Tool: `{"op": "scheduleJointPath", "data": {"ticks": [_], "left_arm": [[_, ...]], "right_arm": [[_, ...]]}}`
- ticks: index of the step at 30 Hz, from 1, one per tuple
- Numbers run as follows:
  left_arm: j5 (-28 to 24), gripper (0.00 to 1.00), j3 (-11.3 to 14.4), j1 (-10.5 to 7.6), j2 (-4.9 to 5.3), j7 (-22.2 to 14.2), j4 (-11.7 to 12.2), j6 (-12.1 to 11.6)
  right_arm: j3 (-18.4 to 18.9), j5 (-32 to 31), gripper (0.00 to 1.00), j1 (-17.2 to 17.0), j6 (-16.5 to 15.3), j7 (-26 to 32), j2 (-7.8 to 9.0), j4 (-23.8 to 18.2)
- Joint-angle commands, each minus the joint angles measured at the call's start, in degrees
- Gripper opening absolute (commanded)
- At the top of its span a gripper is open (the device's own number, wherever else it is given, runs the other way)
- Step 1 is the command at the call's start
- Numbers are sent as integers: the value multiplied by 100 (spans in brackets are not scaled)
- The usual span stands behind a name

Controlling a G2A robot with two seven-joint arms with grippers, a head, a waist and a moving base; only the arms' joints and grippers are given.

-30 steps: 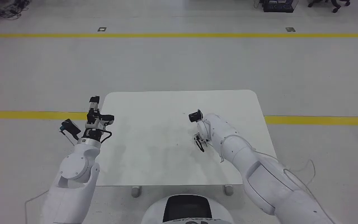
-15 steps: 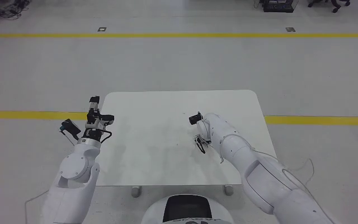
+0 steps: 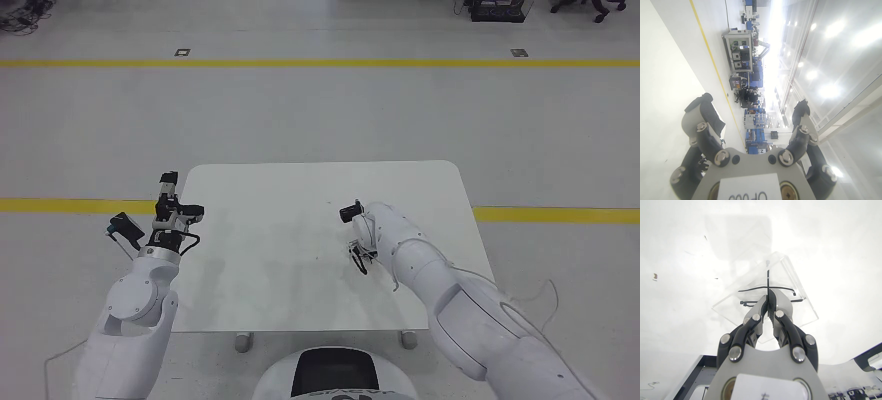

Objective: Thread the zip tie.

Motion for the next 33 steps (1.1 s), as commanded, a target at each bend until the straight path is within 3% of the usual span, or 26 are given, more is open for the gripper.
{"op": "scheduleJointPath", "data": {"ticks": [1, 18, 33], "left_arm": [[0, 100, 0, 0, 0, 0, 0, 0], [0, 100, 0, 0, 0, 0, 0, 0], [0, 100, 0, 0, 0, 0, 0, 0]], "right_arm": [[4, -3, 0, 13, 9, -7, -14, 28], [9, -306, 0, 238, -13, 466, 0, -204], [352, -269, 0, 127, -198, 662, 264, -737]]}}
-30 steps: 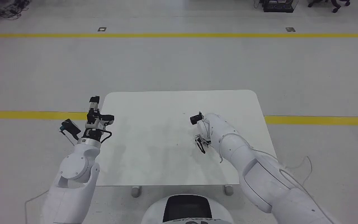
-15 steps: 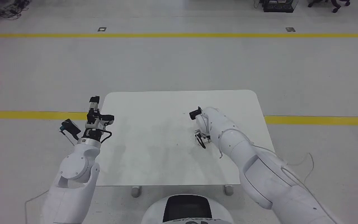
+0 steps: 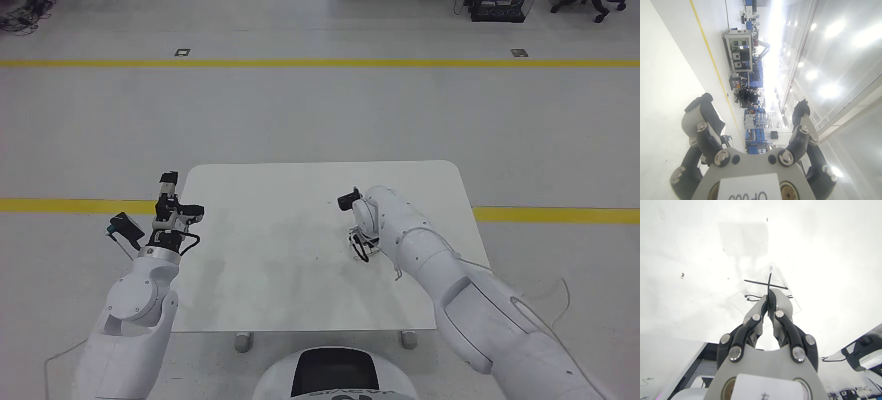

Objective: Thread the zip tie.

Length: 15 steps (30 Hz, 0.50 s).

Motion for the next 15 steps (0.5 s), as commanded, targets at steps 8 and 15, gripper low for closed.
{"op": "scheduleJointPath", "data": {"ticks": [8, 15], "left_arm": [[0, 100, 0, 0, 0, 0, 0, 0], [0, 100, 0, 0, 0, 0, 0, 0]], "right_arm": [[293, -111, 0, -224, 10, 152, 271, -644], [619, -274, 0, -554, 7, 406, 546, -1428]]}}
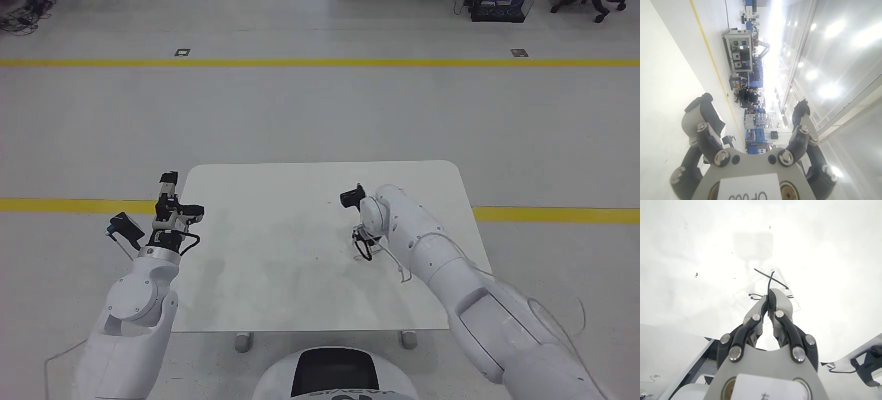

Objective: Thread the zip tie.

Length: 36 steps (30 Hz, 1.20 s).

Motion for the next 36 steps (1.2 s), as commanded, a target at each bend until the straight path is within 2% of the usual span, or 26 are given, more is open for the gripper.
{"op": "scheduleJointPath", "data": {"ticks": [1, 12, 19, 27, 31, 34, 36], "left_arm": [[0, 100, 0, 0, 0, 0, 0, 0], [0, 100, 0, 0, 0, 0, 0, 0], [0, 100, 0, 0, 0, 0, 0, 0], [0, 100, 0, 0, 0, 0, 0, 0], [0, 100, 0, 0, 0, 0, 0, 0], [0, 100, 0, 0, 0, 0, 0, 0], [0, 100, 0, 0, 0, 0, 0, 0]], "right_arm": [[100, -83, 0, -122, 26, 107, 86, -284], [526, -435, 0, -734, -5, 606, 413, -1535], [696, -511, 0, -944, -41, 752, 511, -1883], [1112, -342, 0, -1262, -37, 357, 638, -2381], [1432, -144, 0, -1522, -138, 147, 730, -2708], [1672, 141, 0, -1707, -346, 111, 793, -2901], [1672, 141, 0, -1707, -346, 111, 793, -2901]]}}
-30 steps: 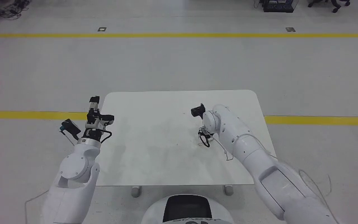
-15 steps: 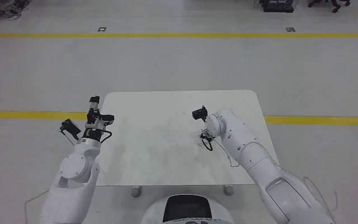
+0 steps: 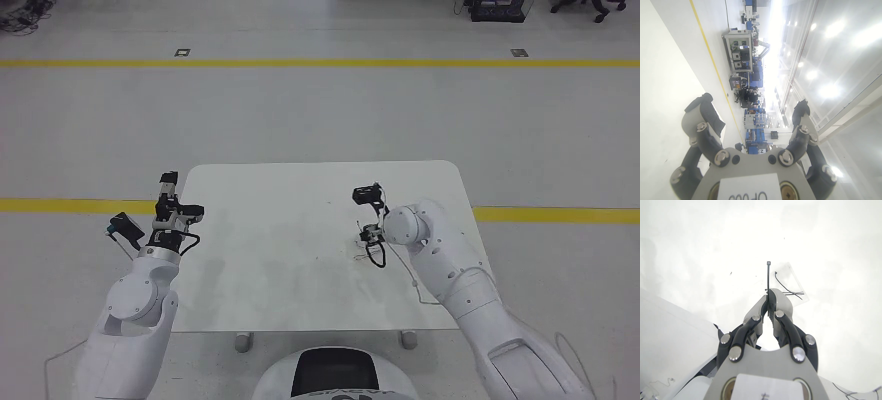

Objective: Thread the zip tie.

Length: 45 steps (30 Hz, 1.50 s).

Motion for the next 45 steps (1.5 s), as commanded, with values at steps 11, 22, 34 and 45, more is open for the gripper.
{"op": "scheduleJointPath", "data": {"ticks": [11, 22, 34, 45], "left_arm": [[0, 100, 0, 0, 0, 0, 0, 0], [0, 100, 0, 0, 0, 0, 0, 0], [0, 100, 0, 0, 0, 0, 0, 0], [0, 100, 0, 0, 0, 0, 0, 0]], "right_arm": [[246, 334, 0, -156, -15, -417, 32, 62], [900, 1559, 0, -456, -1619, -411, 243, 137], [967, 2393, 0, -468, -2083, -278, 375, 227], [909, 3559, 0, -611, -2083, -118, 624, -52]]}}
